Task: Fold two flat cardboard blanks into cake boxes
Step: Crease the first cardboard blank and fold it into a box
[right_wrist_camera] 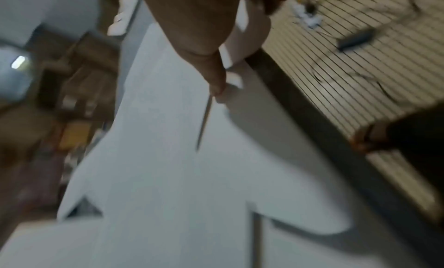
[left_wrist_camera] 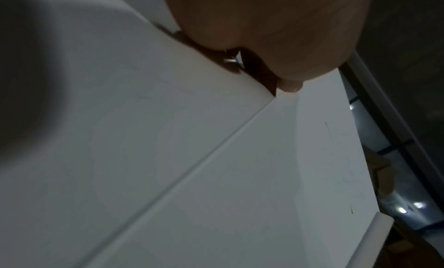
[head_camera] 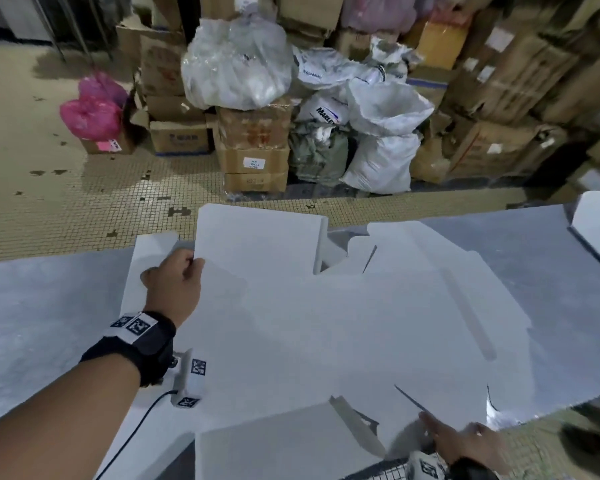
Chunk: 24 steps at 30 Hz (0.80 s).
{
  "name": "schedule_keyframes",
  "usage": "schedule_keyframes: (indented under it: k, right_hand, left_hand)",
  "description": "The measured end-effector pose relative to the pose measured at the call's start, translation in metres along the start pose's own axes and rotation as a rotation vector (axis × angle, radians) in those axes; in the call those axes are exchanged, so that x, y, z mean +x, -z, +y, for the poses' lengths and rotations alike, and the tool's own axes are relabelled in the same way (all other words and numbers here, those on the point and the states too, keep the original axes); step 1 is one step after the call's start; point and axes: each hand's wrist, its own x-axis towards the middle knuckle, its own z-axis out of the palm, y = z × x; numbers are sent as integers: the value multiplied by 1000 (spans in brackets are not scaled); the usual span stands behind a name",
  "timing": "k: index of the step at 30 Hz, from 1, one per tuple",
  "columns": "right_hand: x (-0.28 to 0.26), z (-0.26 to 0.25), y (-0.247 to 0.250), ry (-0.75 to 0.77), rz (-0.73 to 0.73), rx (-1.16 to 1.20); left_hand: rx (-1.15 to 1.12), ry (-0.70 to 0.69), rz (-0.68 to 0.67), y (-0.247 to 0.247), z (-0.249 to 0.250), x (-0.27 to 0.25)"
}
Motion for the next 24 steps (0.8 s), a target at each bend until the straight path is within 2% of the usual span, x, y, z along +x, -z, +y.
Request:
schedule_keyframes:
  k: [2,5,8,12,17,21,24]
  right_hand:
    - [7,-6,9,0,-14,70]
    - [8,-17,18,93,58,86]
    - [9,-24,23,197,99,223]
    - [10,-33,37,299,74,303]
    - [7,-52,54,353,39,362]
    - [4,-68,75,432,24,442]
    - [4,-84,95,501,27,519]
  left_hand:
    - [7,-37,19,5,13,2]
    - [54,-43,27,-2,17,2]
    - [75,-41,19,-14,16,-4]
    - [119,-3,32,-26,23,-17]
    - [149,-1,50,-30,22,-26]
    - [108,54,85,-23,8,-16]
    - [-51,135,136,-20,-11,-3]
